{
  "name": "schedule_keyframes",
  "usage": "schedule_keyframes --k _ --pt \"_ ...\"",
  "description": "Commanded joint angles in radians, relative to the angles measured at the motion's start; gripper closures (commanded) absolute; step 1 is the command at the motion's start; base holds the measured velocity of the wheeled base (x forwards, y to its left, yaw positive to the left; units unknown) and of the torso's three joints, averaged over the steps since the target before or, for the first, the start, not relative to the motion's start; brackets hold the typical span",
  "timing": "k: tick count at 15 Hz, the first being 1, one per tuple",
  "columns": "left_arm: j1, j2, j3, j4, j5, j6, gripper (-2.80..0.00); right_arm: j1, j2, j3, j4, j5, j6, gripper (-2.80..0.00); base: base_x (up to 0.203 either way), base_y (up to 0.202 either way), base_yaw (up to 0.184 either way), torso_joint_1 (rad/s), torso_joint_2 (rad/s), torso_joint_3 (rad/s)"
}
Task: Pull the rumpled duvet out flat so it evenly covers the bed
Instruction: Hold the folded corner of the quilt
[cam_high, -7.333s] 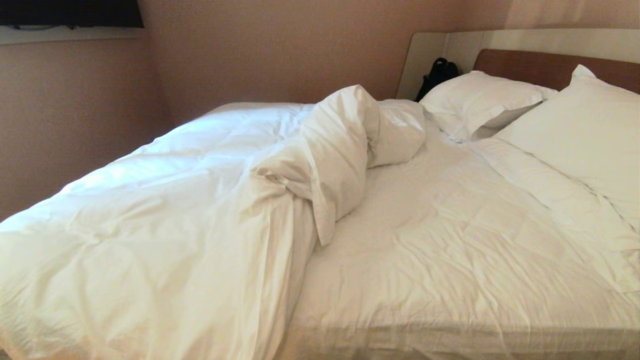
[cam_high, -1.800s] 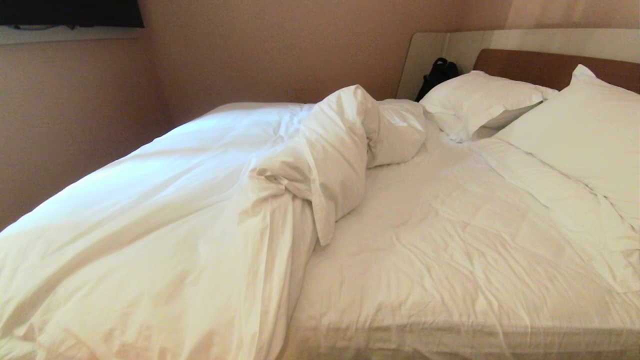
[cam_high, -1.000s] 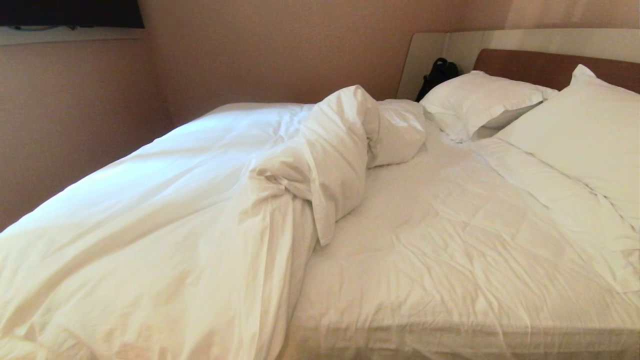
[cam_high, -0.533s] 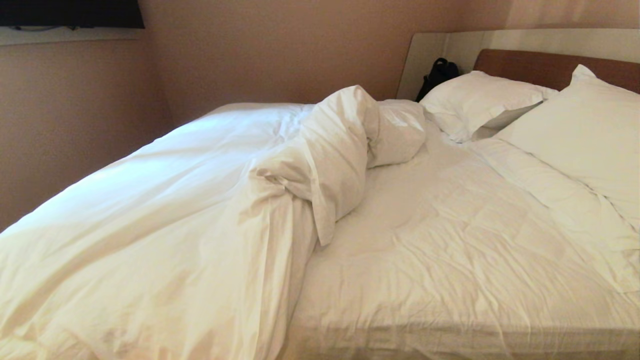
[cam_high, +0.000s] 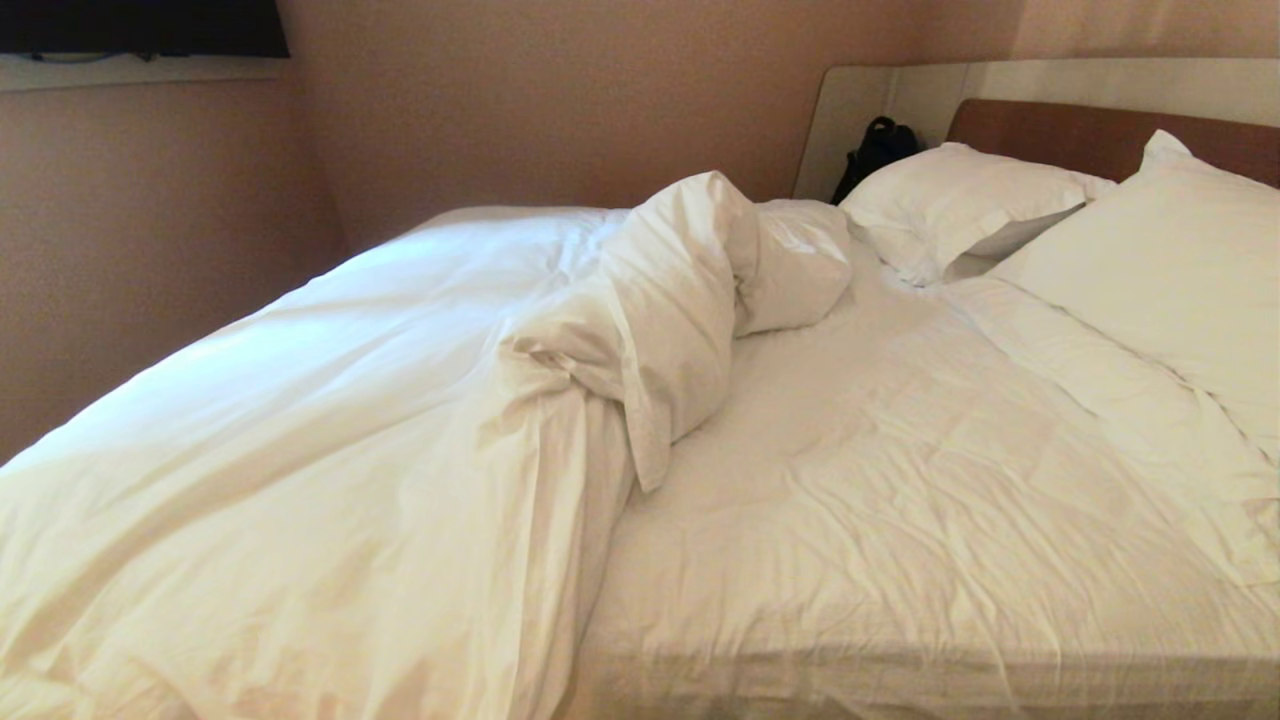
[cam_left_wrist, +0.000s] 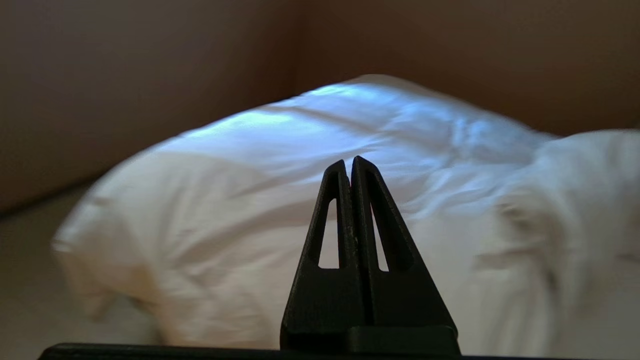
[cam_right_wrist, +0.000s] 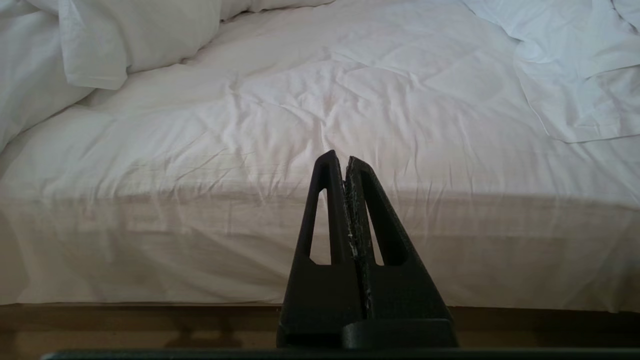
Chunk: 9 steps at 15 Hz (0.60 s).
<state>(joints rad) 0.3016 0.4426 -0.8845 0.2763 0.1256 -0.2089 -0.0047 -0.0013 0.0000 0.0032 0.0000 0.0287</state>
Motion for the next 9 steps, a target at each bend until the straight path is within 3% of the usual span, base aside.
schedule_keyframes --k 1,2,4,9 --pt "-0.112 -0.073 0.055 -0.001 0.143 0.099 0.0 0.0 0.001 0.0 0.0 0.0 0.0 0.0 0.0 0.0 0.0 0.0 0.0 0.0" --pt "-0.161 -0.1 0.076 0.001 0.189 0.121 0.0 0.0 0.001 0.0 0.0 0.0 0.0 0.0 0.0 0.0 0.0 0.0 0.0 0.0" --pt "-0.24 -0.167 0.128 0.005 0.222 0.147 0.0 0.0 0.001 0.0 0.0 0.0 0.0 0.0 0.0 0.0 0.0 0.0 0.0 0.0" --pt "-0.301 -0.299 0.233 -0.005 0.186 0.211 0.0 0.0 0.001 0.0 0.0 0.0 0.0 0.0 0.0 0.0 0.0 0.0 0.0 0.0"
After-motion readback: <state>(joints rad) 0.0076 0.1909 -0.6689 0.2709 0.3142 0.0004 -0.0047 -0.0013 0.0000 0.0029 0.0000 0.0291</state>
